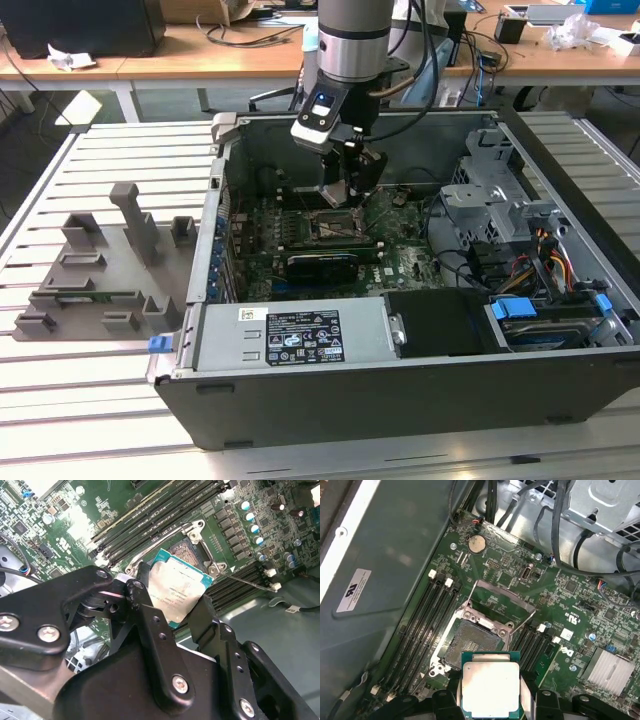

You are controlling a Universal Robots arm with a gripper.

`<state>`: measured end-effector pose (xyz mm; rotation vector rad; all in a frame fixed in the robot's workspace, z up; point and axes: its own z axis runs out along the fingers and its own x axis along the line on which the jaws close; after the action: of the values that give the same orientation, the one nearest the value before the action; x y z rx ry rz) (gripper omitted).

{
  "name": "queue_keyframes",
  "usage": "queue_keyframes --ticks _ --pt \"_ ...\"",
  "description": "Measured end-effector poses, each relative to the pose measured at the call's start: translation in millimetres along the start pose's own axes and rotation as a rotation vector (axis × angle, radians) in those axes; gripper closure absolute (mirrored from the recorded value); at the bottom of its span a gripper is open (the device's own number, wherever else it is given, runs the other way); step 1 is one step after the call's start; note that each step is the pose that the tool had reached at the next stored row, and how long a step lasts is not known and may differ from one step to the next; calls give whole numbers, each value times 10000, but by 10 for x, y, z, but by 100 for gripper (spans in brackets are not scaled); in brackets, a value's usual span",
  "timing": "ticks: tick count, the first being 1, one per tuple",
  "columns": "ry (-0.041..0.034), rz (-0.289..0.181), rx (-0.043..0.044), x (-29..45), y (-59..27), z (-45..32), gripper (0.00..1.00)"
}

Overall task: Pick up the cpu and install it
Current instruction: 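Place the cpu into insertion slot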

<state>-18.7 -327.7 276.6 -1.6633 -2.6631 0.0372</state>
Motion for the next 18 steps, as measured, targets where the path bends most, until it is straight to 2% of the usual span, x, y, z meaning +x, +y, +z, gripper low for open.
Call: queue_keyframes --ticks 9,18 --pt "12 537 6 0 0 0 45" --pt "28 1302 15 0 0 1 45"
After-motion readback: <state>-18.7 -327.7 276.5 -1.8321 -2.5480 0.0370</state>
